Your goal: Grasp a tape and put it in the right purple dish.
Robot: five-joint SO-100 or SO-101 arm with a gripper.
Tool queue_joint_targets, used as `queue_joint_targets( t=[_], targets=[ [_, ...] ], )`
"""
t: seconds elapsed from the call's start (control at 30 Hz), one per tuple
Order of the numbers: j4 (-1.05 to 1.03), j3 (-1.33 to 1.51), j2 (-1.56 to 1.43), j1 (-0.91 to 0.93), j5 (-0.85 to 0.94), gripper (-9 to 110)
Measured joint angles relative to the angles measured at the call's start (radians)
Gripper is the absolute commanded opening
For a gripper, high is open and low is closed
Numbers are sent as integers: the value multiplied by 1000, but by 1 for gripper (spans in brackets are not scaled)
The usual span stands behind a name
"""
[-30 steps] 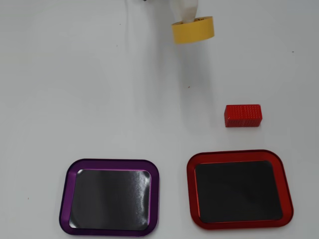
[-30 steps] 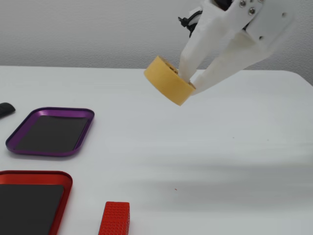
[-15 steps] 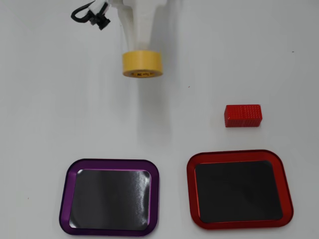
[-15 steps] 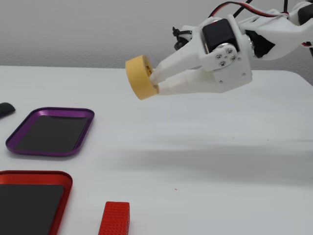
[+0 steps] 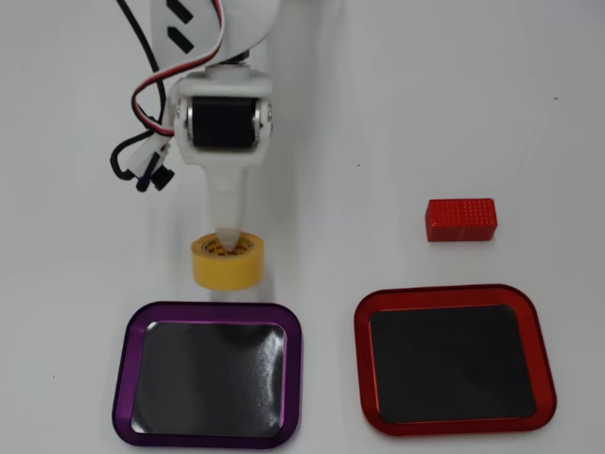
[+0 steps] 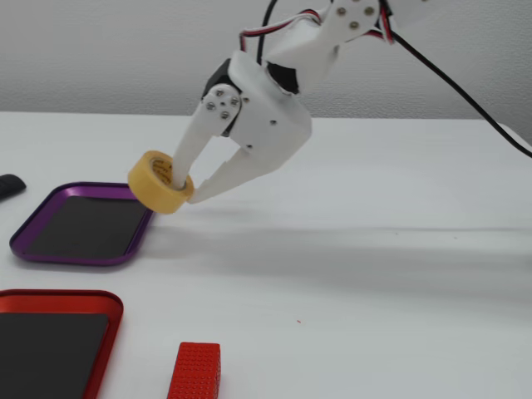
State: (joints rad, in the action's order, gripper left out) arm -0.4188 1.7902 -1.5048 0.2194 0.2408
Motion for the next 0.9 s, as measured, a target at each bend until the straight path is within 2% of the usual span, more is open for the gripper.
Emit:
queue_joint_targets(
  t=[0.3,0.6,0.8,0.9],
  targets=[
    [-249,-382,183,6,-32,0],
    [-422,-607,356,3,-32,0],
    [-522,-698,393,5,-32,12],
    [-560,-727,393,5,-32,14]
  ],
)
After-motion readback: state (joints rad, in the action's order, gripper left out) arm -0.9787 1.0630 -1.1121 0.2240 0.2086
